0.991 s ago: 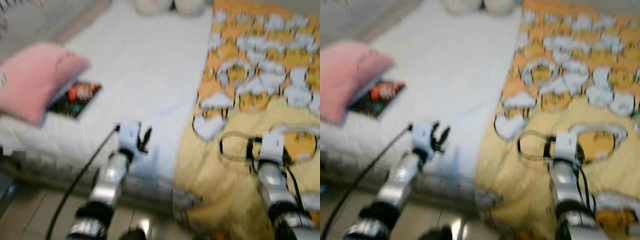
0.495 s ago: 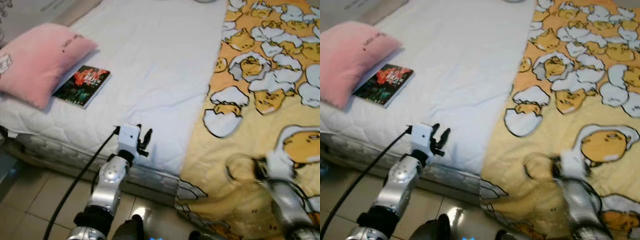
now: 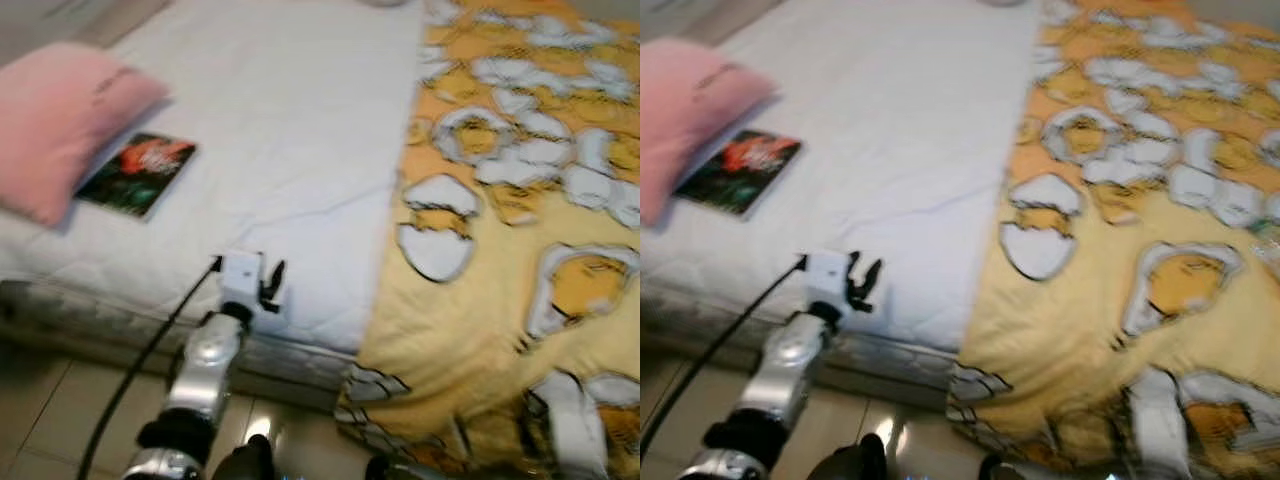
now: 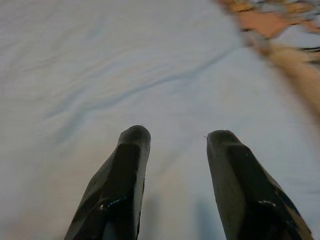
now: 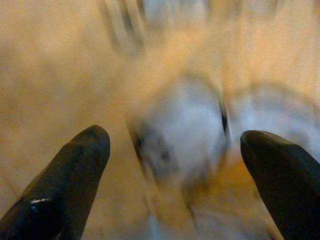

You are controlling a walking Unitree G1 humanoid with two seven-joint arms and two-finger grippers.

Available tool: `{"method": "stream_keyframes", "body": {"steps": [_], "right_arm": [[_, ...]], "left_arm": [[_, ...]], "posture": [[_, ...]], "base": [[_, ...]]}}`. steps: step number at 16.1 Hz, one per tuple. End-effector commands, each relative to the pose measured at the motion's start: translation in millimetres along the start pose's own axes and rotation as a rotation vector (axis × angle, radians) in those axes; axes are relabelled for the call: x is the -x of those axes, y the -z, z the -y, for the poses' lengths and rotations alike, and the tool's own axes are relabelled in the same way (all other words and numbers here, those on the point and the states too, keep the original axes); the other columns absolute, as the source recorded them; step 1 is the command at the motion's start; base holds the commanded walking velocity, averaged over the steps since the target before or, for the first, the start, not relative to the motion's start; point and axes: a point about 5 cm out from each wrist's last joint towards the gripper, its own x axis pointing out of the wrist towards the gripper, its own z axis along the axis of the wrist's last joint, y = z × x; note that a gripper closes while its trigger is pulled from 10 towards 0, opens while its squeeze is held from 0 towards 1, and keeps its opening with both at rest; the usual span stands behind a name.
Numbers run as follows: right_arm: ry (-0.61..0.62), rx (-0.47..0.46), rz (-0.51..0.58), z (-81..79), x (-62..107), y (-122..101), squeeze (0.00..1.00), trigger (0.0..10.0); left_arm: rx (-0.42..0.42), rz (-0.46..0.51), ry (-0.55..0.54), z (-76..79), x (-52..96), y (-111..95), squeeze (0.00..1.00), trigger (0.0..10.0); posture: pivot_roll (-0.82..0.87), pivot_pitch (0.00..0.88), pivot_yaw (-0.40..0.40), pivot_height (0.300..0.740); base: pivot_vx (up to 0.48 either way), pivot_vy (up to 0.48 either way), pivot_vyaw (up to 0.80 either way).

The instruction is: Clean up the room

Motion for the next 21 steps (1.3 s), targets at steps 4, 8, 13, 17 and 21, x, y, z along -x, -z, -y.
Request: {"method": "stream_keyframes", "body": {"steps": [4, 8, 13, 17, 21], "right_arm": [[-0.009, -0.196, 0.170, -28.0, -27.9, -58, 0.00, 10.0], [-0.002, -0.204, 0.220, -27.5, -19.0, -73, 0.00, 10.0], [0.050, -0.155, 0.162, -35.5, -38.6, -76, 0.00, 10.0], [0.061, -0.153, 0.185, -35.7, -43.2, -85, 1.00, 10.0], [0.059, -0.175, 0.189, -35.8, -44.4, -86, 1.00, 10.0]], "left_arm": [[0.021, 0.047, 0.020, 20.4, -2.0, -5, 0.00, 10.0], [0.095, 0.056, -0.002, 22.4, 14.4, 2, 0.00, 10.0], [0.041, 0.063, 0.074, 29.3, -14.9, -14, 0.00, 10.0], [0.070, 0.051, 0.114, 39.9, -16.5, -10, 1.00, 10.0], [0.107, 0.030, 0.114, 43.6, -18.5, -6, 1.00, 10.0]], "posture": [[0.09, 0.055, -0.022, 0.740], [0.10, 0.000, -0.004, 0.740], [0.07, 0.000, 0.032, 0.740], [0.05, 0.000, 0.038, 0.740], [0.05, 0.000, 0.040, 0.740]], "base": [[0.000, 0.000, 0.00], [0.000, -0.117, 0.00], [0.000, -0.450, 0.00], [0.000, -0.443, 0.00], [0.259, -0.401, 0.00]]}}
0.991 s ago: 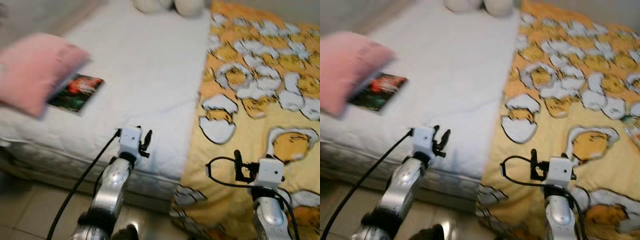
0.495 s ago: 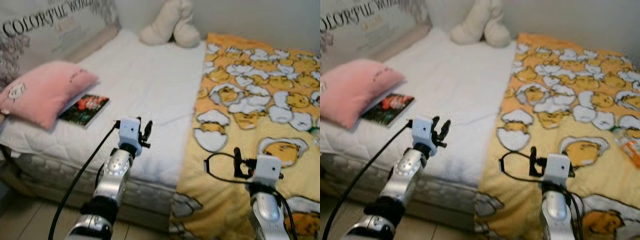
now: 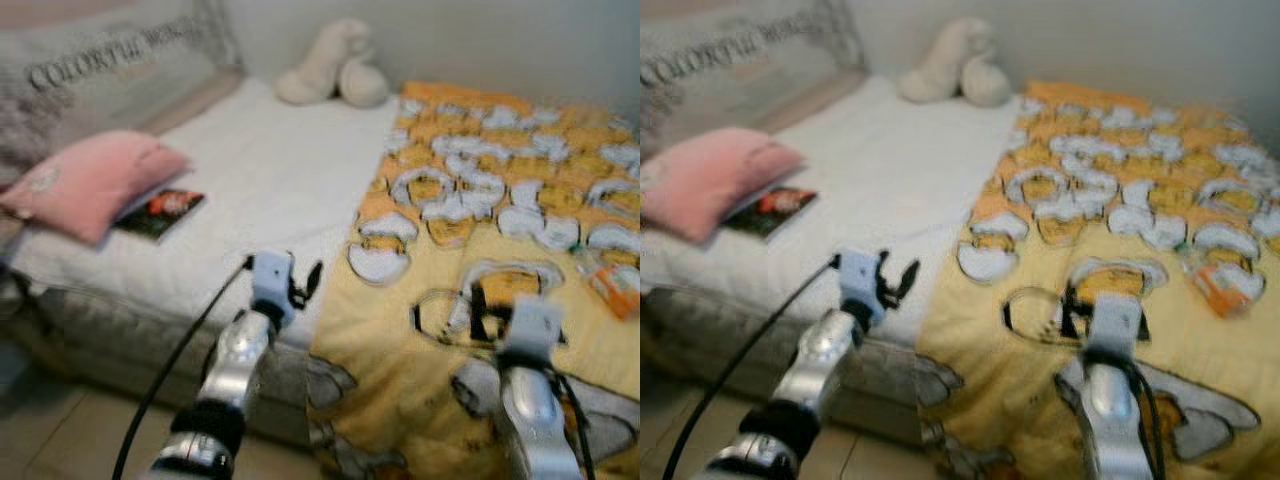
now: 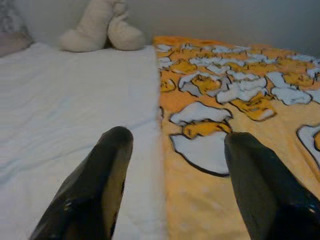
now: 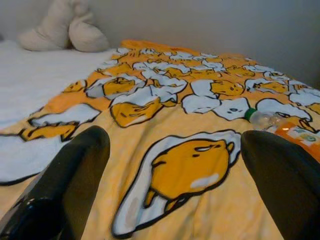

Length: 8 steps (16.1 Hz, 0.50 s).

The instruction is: Clean up the room

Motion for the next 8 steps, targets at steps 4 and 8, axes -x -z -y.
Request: {"method": "stream_keyframes", "body": {"steps": [4, 8], "right_arm": [[0.025, -0.002, -0.006, 8.2, 6.2, 3, 1.00, 10.0], [0.028, -0.039, -0.025, 18.8, 18.3, 11, 1.00, 10.0]], "left_arm": [[0.112, -0.026, -0.064, -9.8, -1.9, 2, 1.00, 10.0], [0.024, -0.019, -0.035, -14.3, 7.5, 7, 0.98, 10.0]], "posture": [[0.05, 0.000, 0.039, 0.740], [0.06, 0.000, 0.028, 0.740]], "base": [[0.277, -0.389, 0.00], [0.210, -0.291, 0.00]]}}
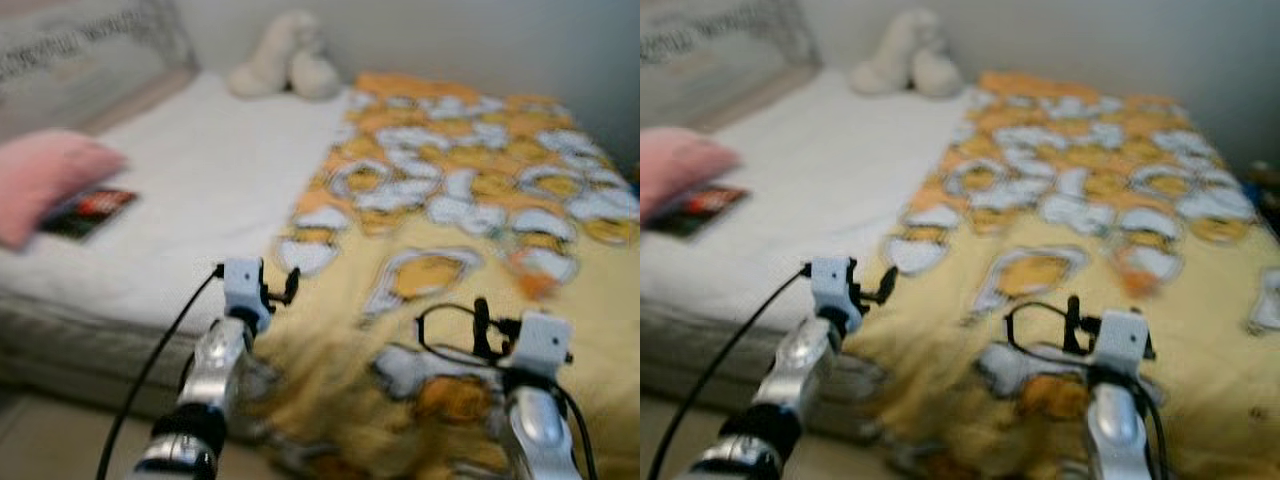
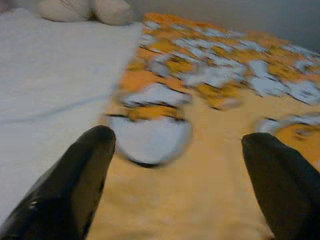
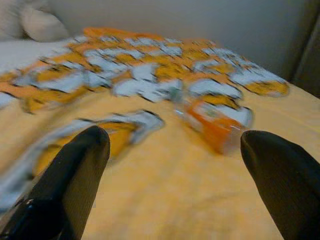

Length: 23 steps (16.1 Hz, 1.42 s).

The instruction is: Clean up the room

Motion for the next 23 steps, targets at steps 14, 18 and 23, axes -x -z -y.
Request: {"method": "stream_keyframes", "body": {"steps": [14, 18, 23], "right_arm": [[-0.029, 0.042, -0.009, 0.2, -11.1, -4, 0.00, 10.0], [-0.047, 0.020, -0.010, 1.1, -7.1, -3, 0.00, 10.0], [-0.080, -0.015, -0.025, 0.7, 1.2, -1, 0.00, 10.0]], "left_arm": [[-0.061, 0.080, 0.218, 52.1, -11.4, -15, 0.00, 10.0], [-0.050, 0.080, 0.223, 53.9, -10.1, -13, 0.00, 10.0], [-0.027, 0.081, 0.127, 36.9, -5.1, -14, 0.00, 10.0]], "posture": [[0.03, 0.000, 0.039, 0.740], [0.02, 0.000, 0.036, 0.740], [0.03, 0.000, 0.036, 0.740]], "base": [[0.356, -0.118, 0.00], [0.336, -0.339, 0.00], [0.279, -0.259, 0.00]]}}
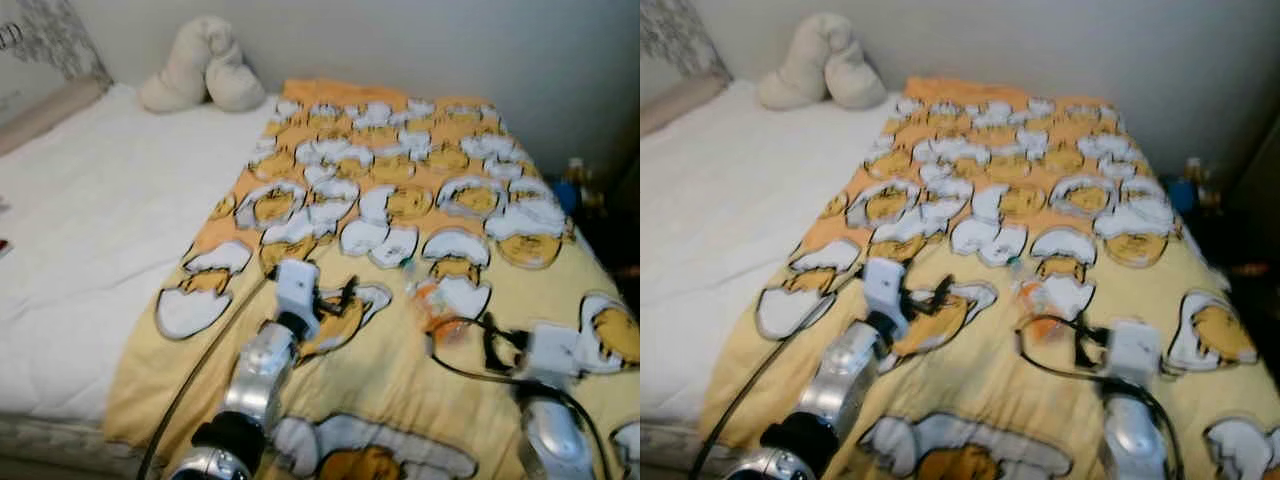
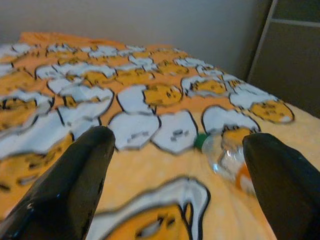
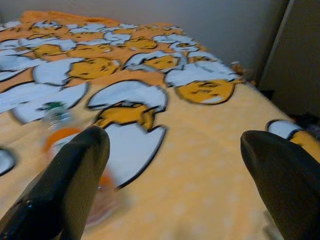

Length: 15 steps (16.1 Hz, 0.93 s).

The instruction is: Clean up the room

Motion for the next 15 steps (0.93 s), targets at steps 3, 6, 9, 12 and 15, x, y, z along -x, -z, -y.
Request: {"method": "stream_keyframes", "body": {"steps": [3, 6, 9, 12, 15], "right_arm": [[-0.058, -0.024, -0.007, -13.8, -6.0, -3, 0.00, 10.0], [-0.132, -0.017, -0.096, -22.7, -37.9, -8, 0.00, 10.0], [-0.141, -0.044, -0.079, -20.4, -75.1, -27, 0.00, 10.0], [-0.173, -0.050, -0.114, -30.0, -88.6, -30, 0.00, 10.0], [-0.205, -0.056, -0.138, -41.3, -100.7, -39, 0.00, 10.0]], "left_arm": [[-0.017, 0.014, -0.075, -19.6, 1.4, -9, 0.00, 10.0], [-0.008, 0.004, -0.082, -22.0, 2.0, -11, 0.00, 10.0], [-0.167, 0.063, 0.205, 0.0, 11.5, -31, 0.00, 10.0], [-0.188, 0.060, 0.395, 13.4, 43.1, -45, 0.00, 10.0], [-0.198, 0.049, 0.381, 11.1, 63.6, -59, 0.00, 10.0]], "posture": [[0.05, 0.000, 0.035, 0.740], [0.08, 0.008, 0.044, 0.740], [0.18, 0.126, 0.056, 0.740], [0.28, 0.243, 0.068, 0.740], [0.35, 0.330, 0.072, 0.740]], "base": [[0.000, 0.000, 0.00], [0.000, 0.000, 0.00], [0.000, 0.000, 0.00], [0.000, 0.000, 0.00], [0.000, 0.000, 0.00]]}}
